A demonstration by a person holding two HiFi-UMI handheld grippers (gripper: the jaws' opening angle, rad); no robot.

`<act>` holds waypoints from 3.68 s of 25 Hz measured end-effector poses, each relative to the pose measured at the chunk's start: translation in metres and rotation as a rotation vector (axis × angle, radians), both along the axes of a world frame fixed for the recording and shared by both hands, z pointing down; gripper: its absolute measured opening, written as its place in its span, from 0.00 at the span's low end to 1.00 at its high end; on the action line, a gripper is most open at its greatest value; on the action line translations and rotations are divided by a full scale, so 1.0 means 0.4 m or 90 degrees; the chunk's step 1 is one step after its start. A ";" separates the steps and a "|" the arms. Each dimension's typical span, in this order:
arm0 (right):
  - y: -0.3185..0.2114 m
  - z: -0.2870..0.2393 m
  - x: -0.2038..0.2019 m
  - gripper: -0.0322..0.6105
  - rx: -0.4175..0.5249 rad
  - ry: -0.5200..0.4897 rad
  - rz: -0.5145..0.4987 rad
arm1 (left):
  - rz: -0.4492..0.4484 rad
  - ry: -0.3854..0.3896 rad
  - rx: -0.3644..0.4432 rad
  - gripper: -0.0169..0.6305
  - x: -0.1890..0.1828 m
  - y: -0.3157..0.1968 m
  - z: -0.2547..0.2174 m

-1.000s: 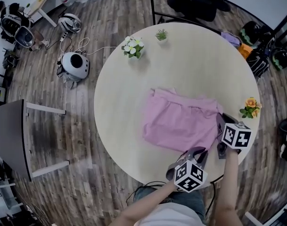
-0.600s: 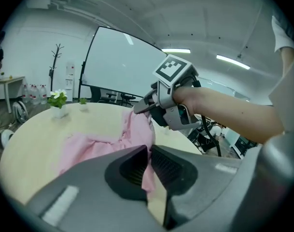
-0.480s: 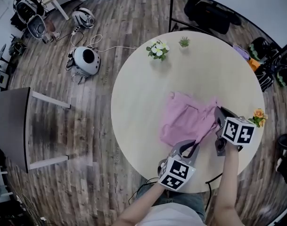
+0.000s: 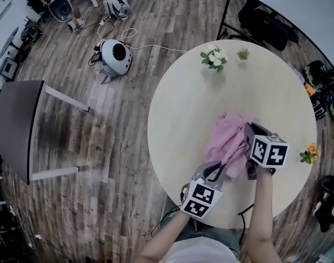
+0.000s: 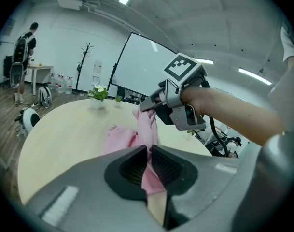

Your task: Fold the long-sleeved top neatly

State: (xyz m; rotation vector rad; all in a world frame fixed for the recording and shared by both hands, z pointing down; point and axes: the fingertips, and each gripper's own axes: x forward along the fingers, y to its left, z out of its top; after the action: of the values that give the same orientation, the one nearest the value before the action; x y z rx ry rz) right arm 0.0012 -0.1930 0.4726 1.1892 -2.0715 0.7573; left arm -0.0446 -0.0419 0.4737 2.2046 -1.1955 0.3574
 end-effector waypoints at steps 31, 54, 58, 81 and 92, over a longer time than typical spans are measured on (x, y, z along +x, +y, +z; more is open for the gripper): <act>0.059 0.178 -0.233 0.48 0.018 0.062 -0.137 | -0.158 0.067 -0.155 0.22 -0.230 0.021 0.185; 0.134 -0.455 0.163 0.11 0.432 -0.020 0.147 | -0.154 -0.100 0.324 0.11 -0.258 -0.252 -0.502; 0.160 -0.512 0.215 0.09 0.474 -0.016 0.167 | -0.161 -0.109 0.366 0.07 -0.237 -0.250 -0.572; 0.238 -0.588 0.318 0.09 0.511 -0.031 0.240 | -0.162 -0.116 0.399 0.03 -0.201 -0.191 -0.640; 0.268 -0.571 0.318 0.09 0.509 -0.033 0.244 | -0.165 -0.124 0.396 0.03 -0.209 -0.160 -0.620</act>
State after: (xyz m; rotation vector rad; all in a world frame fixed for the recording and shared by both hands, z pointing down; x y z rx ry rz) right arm 0.1283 -0.0859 0.2442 2.0480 -2.2879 0.0763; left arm -0.1283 -0.1058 0.2258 2.5118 -1.8761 0.0953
